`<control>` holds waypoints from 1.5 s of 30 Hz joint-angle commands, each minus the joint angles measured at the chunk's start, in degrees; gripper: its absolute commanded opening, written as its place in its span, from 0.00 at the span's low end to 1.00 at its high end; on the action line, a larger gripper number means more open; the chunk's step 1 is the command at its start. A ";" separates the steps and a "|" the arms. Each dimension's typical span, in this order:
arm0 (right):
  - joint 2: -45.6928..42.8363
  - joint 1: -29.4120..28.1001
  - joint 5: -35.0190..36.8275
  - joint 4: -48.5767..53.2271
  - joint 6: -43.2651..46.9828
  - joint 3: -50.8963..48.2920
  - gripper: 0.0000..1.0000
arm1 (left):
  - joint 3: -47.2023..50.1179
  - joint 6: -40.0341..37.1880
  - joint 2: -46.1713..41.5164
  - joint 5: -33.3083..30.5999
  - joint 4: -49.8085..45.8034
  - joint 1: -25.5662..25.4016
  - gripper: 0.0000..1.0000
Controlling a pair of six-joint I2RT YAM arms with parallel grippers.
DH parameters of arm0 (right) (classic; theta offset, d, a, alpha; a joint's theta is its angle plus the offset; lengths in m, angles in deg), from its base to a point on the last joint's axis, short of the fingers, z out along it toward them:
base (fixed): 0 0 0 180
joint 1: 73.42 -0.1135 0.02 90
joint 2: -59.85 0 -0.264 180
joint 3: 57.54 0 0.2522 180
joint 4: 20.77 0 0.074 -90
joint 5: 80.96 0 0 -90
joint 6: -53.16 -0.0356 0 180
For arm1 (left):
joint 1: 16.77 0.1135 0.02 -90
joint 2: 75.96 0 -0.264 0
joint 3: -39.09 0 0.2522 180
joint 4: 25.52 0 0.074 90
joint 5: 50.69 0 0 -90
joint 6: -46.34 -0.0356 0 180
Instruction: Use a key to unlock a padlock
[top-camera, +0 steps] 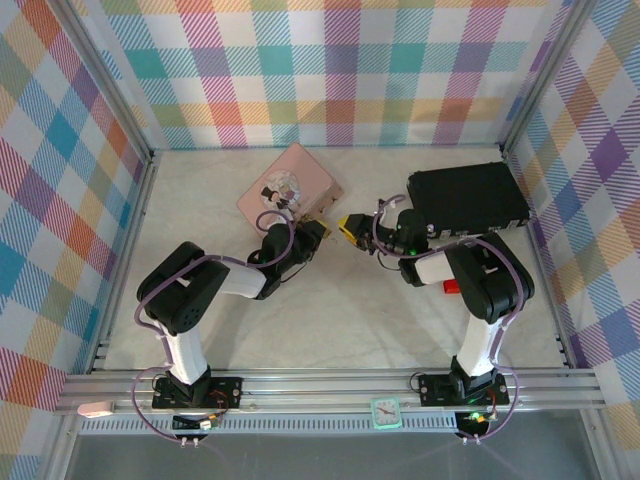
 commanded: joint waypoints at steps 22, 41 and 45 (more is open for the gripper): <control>1.93 -3.25 0.14 -7.04 -1.86 -2.12 0.33 | -2.23 2.75 -0.08 -0.81 1.43 0.08 0.00; 0.81 -4.12 6.20 -3.81 -2.20 -5.74 0.34 | -1.09 2.93 -1.30 -1.19 2.49 -0.13 0.00; 1.39 -4.20 6.04 -4.00 -2.60 -5.05 0.34 | -1.10 2.83 -1.39 -1.11 2.41 -0.24 0.00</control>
